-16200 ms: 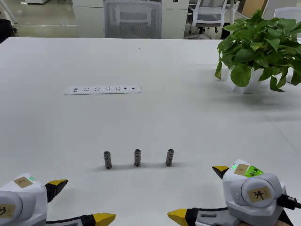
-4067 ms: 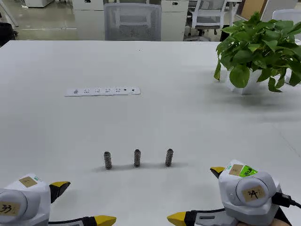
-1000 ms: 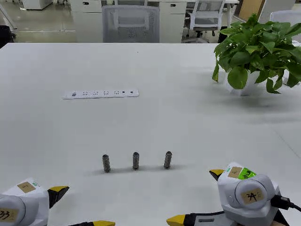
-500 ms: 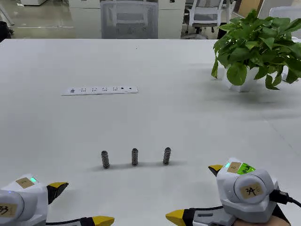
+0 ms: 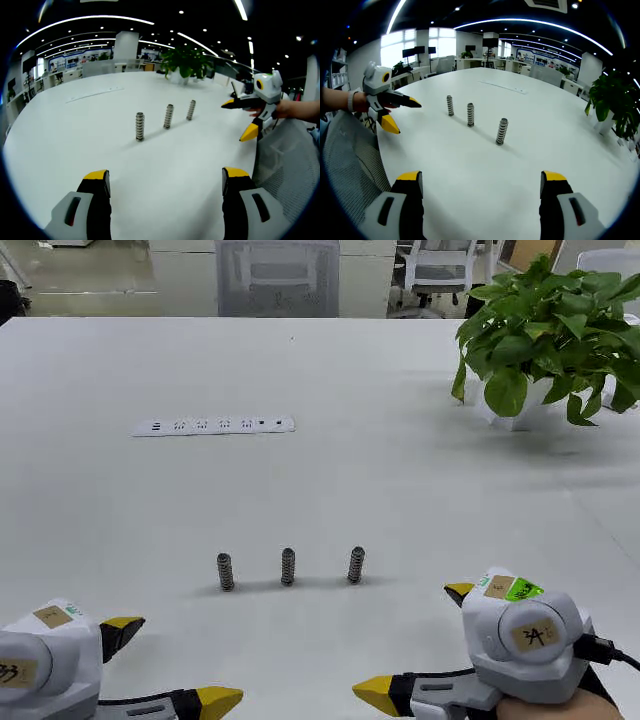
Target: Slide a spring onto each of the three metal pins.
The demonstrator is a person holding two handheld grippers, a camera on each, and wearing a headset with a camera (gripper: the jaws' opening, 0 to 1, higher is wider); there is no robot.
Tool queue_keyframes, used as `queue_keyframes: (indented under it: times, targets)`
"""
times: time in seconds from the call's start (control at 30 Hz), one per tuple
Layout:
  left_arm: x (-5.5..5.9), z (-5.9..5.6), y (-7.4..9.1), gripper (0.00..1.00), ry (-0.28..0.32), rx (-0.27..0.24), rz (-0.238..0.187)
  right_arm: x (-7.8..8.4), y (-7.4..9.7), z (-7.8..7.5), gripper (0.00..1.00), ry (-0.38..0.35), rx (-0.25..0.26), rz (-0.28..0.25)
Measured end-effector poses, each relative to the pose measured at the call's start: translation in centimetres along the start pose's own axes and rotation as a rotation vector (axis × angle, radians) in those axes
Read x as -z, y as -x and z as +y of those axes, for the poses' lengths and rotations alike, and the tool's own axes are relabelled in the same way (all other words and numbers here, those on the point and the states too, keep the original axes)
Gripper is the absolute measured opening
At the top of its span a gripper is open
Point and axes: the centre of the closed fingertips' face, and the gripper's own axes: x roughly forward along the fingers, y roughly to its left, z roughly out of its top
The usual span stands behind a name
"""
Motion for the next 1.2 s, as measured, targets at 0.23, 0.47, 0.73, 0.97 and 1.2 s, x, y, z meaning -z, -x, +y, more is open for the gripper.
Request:
queue_keyframes:
  times: [0.23, 0.47, 0.73, 0.97, 1.2]
  targets:
    - [0.00, 0.26, -0.01, 0.94, 0.000, -0.002, -0.001, 0.03, -0.07, -0.09, 0.99, -0.001, 0.000, -0.003]
    - [-0.02, 0.20, 0.06, 0.94, 0.000, -0.004, -0.003, 0.04, -0.05, -0.09, 0.99, -0.001, 0.002, -0.003]
    - [-0.06, 0.17, 0.11, 0.94, 0.001, -0.004, -0.003, 0.02, -0.05, -0.04, 0.99, -0.001, 0.002, -0.004]
    - [-0.04, 0.02, 0.15, 0.94, 0.001, -0.002, -0.001, 0.03, -0.03, 0.09, 0.99, 0.001, -0.001, 0.001]
    - [0.08, 0.04, 0.03, 0.94, 0.003, 0.002, 0.001, 0.12, -0.09, 0.15, 0.99, -0.001, -0.004, 0.004]
